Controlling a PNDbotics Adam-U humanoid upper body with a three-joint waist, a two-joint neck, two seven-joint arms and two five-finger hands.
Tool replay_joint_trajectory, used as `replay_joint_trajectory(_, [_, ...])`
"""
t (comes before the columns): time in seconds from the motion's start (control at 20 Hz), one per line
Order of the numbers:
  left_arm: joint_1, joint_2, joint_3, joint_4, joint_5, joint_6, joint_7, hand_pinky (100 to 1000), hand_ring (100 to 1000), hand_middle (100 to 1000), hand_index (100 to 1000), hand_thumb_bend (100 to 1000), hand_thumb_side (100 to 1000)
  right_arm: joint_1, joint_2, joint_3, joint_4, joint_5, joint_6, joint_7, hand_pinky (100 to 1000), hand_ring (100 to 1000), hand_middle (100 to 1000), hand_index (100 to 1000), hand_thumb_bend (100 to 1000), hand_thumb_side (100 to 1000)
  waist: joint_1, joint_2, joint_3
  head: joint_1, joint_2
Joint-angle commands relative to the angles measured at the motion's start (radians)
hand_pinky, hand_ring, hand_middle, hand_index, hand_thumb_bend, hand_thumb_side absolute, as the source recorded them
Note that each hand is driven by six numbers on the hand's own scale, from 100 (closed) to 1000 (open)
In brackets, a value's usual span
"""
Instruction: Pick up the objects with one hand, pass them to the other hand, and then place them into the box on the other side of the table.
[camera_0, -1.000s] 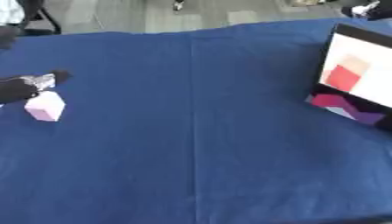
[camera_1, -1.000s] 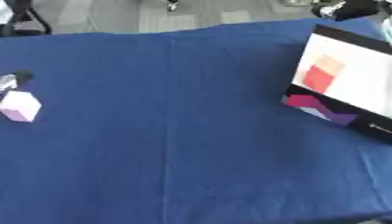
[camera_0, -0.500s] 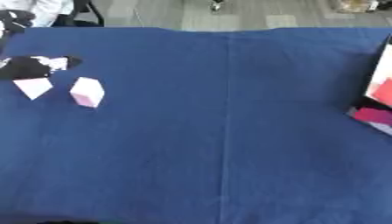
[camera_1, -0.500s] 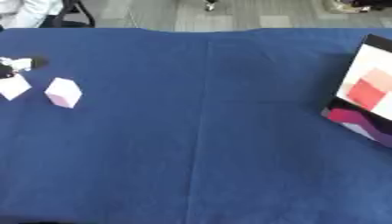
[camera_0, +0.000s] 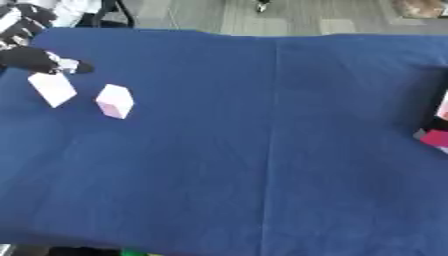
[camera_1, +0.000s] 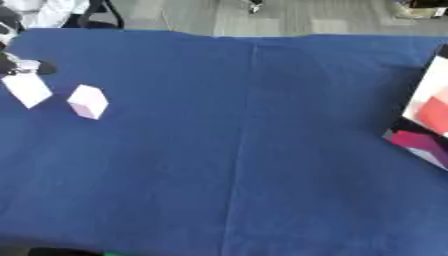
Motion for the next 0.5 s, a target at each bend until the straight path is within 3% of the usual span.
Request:
replay_joint_trajectory(0.05, [-0.053,0.049,0.009,0.073,-0.037,-0.031,-0.079,877,837,770,852,770,299,-0.029,-0.017,-0.003,-0.022,0.005,-0.001,0.004,882,829,835,862,498,234,0.006,-0.018,-0.003,0.009,-0.002])
replay_joint_trajectory(0.1, [-0.069,0.049,0.01,0.098,-0.05,-0.042,-0.099,878,838,771,852,826,266,-0.029,-0.018,-0.003,-0.024,0.005,-0.001,0.005,882,828,835,862,500,238,0.005,-0.016,-0.006,0.011,-0.002])
replay_joint_trajectory(0.35, [-0.141,0.042,0.027,0.221,-0.124,-0.084,-0.184,884,848,780,854,821,231,-0.032,-0.022,0.001,-0.041,0.001,-0.002,0.009,882,826,833,862,502,239,0.002,-0.002,-0.016,0.02,-0.002])
replay_joint_trajectory(0.5, [-0.169,0.031,0.049,0.293,-0.148,-0.099,-0.226,888,852,782,858,825,258,-0.034,-0.025,0.004,-0.049,0.003,-0.001,0.011,882,825,831,861,500,238,0.001,0.009,-0.023,0.024,-0.002])
